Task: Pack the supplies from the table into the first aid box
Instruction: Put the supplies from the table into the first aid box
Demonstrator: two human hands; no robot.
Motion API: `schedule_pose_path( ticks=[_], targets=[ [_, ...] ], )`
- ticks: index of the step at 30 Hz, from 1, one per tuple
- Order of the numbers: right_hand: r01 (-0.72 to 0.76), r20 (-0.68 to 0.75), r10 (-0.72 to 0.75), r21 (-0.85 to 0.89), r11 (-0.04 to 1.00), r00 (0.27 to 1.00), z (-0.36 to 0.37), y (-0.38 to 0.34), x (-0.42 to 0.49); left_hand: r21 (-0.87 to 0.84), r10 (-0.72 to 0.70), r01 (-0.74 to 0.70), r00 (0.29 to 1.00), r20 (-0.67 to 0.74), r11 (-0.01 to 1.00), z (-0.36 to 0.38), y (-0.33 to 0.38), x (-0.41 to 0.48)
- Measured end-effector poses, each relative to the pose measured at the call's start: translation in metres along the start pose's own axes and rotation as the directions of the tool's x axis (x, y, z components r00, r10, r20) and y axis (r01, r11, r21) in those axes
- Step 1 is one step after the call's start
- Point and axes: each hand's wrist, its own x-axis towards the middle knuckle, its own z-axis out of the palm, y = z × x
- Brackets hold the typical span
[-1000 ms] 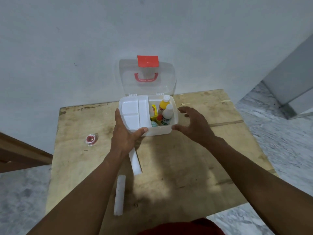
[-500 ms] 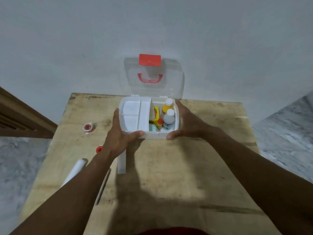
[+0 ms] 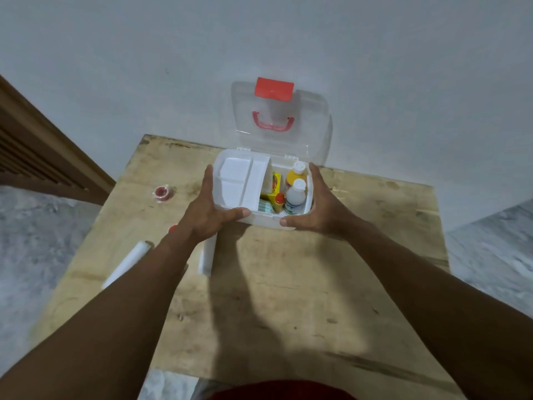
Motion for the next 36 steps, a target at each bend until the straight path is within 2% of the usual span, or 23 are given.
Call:
schedule_pose_path(
  ticks=[5,9,13,15,19,23,25,28,32,36],
  targets=[
    [-0.074,0.041,0.075,-0.037,0.997,0.996,0.001,-0.003,0.006,0.002,-0.038,0.038,0.999,-0.011,0.999,-0.001,0.001,-0.001],
    [-0.157,0.019,0.159,-0.061,0.986,0.987,0.011,0.012,0.015,-0.017,-0.033,0.033,0.999,-0.021,0.999,0.001,0.002,-0.002],
    [-0.15,-0.024,0.149,-0.016,0.989,0.989,0.014,0.008,0.01,-0.01,-0.077,0.076,0.996,-0.04,0.997,0.004,0.01,-0.009],
    [-0.119,-0.016,0.119,0.013,0.993,0.993,0.015,0.007,0.007,0.004,-0.084,0.085,0.991,-0.105,0.996,0.007,0.016,-0.018],
    [-0.08,-0.036,0.082,0.038,0.996,0.996,0.016,0.015,0.006,0.006,-0.069,0.076,0.929,-0.364,0.997,0.015,0.014,-0.056],
    [-0.087,-0.033,0.088,0.035,0.996,0.996,0.017,0.016,0.008,0.162,-0.075,0.192,0.837,-0.542,0.968,0.034,-0.014,-0.102],
    [-0.063,-0.036,0.065,0.035,0.997,0.997,0.017,0.019,0.01,0.208,-0.163,0.357,0.773,-0.612,0.911,0.038,-0.028,-0.116],
    [-0.046,-0.02,0.047,0.046,0.998,0.999,0.017,0.021,0.013,0.207,-0.335,0.612,0.649,-0.683,0.763,0.039,-0.037,-0.13],
    [-0.054,-0.006,0.055,0.042,0.998,0.998,0.018,0.023,0.013,0.227,-0.426,0.702,0.622,-0.657,0.675,0.043,-0.041,-0.139],
    [-0.056,0.0,0.056,0.039,0.998,0.998,0.019,0.02,0.011,0.339,-0.354,0.67,0.676,-0.646,0.66,0.052,-0.028,-0.125]
  ],
)
